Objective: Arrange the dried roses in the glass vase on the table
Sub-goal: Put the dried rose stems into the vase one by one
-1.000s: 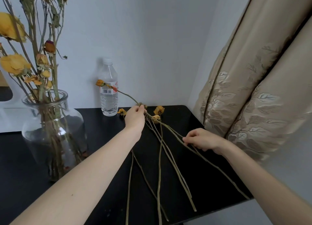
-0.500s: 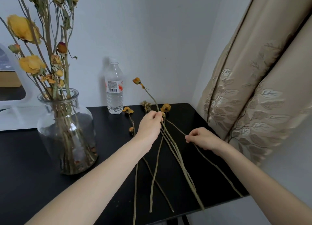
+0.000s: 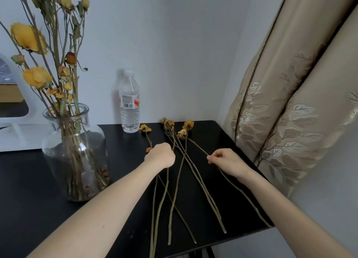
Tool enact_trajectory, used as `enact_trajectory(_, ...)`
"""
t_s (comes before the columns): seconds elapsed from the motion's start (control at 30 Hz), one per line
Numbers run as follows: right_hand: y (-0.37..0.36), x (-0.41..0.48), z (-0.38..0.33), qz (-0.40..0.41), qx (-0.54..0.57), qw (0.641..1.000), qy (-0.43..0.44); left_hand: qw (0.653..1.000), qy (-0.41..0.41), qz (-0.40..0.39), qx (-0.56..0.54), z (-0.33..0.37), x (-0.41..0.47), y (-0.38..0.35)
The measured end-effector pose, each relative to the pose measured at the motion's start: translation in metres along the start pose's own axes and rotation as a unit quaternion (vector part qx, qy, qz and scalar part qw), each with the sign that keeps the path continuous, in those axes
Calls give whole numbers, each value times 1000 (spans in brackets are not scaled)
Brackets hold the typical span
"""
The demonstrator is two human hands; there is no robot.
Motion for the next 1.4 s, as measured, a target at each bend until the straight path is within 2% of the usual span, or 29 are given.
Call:
enact_trajectory(0.17, 0, -1, 1, 7, 6, 1000, 4, 999, 22, 12, 23, -1, -1, -8)
enact_trajectory(0.23, 0, -2, 1, 11, 9, 1000, 6, 997, 5, 77, 27, 0, -8, -6)
enact_trajectory(0.33, -2, -2, 3, 12, 14, 1000, 1, 980, -85, 170, 59, 11, -20, -7)
enact_trajectory(0.43, -5, -1, 3, 21, 15, 1000, -1, 968, -136, 150, 148, 21, -29, -20)
enact_trajectory(0.57, -6, -2, 3, 37, 21, 999, 5, 969, -124, 88, 193, 28, -27, -30)
enact_trajectory(0.67, -6, -2, 4, 47, 25, 999, 8, 978, -113, 105, 141, 29, -28, -28)
enact_trajectory(0.77, -8, -2, 6, 54, 25, 998, -2, 980, -122, 146, 53, 29, -34, -18)
enact_trajectory(0.83, -8, -2, 6, 65, 34, 997, -11, 984, -108, 143, -10, 26, -33, -13)
enact_trajectory(1.0, -3, -5, 4, 126, 71, 989, -12, 978, -85, 166, -91, 16, -33, 2)
enact_trajectory(1.07, -1, -7, -1, 151, 90, 984, -1, 974, -95, 178, -102, 11, -36, 9)
enact_trajectory(1.2, 1, -11, -22, 190, 142, 971, 40, 970, -142, 154, -125, 3, -44, 21)
enact_trajectory(1.4, 2, -19, -65, 202, 219, 949, 103, 940, -211, 151, -222, -11, -73, 50)
Point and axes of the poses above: each hand's wrist, its own x-axis towards the middle knuckle, its own y-axis out of the back of the hand, z = x × y, the point moved 4 cm from there along x, towards the middle knuckle, and after that the axes turned 8 degrees about y, right-handed, at the moved point
